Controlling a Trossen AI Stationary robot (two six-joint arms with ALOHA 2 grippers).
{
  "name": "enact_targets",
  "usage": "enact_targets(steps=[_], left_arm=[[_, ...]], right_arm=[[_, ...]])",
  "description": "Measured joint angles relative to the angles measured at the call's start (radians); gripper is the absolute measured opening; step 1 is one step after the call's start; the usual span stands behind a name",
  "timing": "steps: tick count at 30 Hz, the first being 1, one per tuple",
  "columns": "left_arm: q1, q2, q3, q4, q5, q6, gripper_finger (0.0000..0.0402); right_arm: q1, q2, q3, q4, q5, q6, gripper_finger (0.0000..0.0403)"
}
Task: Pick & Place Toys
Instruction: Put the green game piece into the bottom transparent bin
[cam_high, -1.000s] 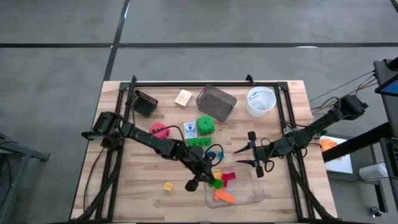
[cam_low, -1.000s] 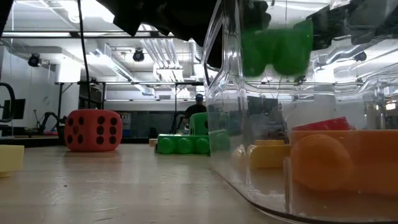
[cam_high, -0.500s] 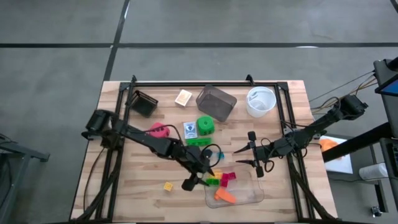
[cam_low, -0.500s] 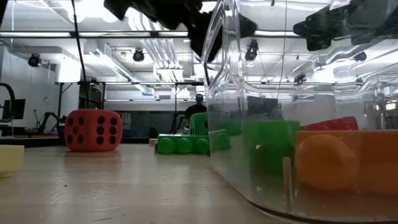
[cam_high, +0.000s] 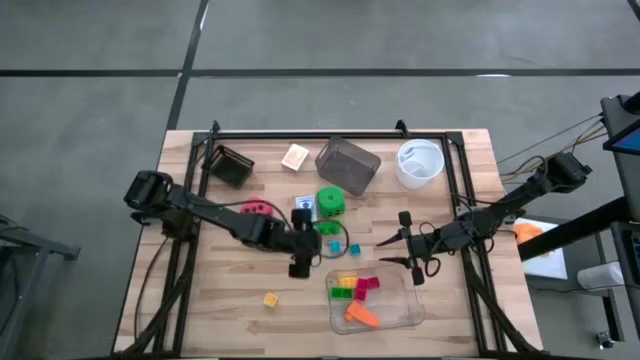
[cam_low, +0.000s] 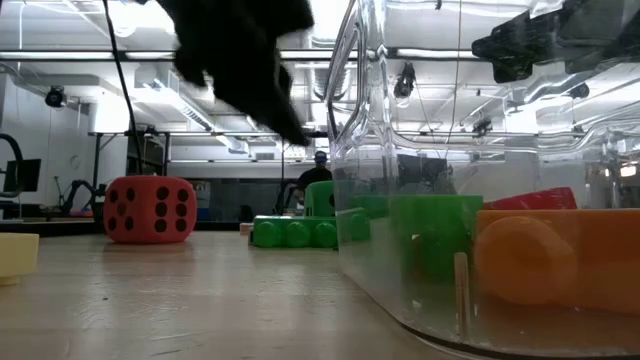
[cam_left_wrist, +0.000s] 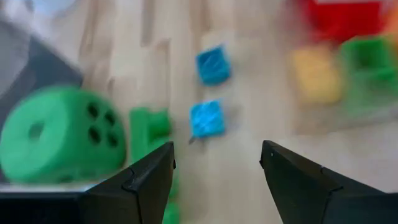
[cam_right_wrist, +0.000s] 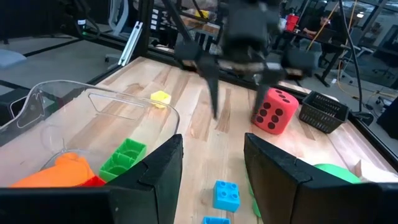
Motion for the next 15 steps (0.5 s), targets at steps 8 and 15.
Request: enact_targets(steps=[8,15], left_arm=[[0.130,0.000,-0.133,0.088,0.014,-0.046,0.0243],[0.183,0.002,-0.216,0.193,0.096,-0.047,0.0243]], right_arm=[[0.000,0.000,0.000,0.000,0.000,0.005,0.0167],[0.000,0.000,0.000,0.000,0.000,0.005,0.0167]])
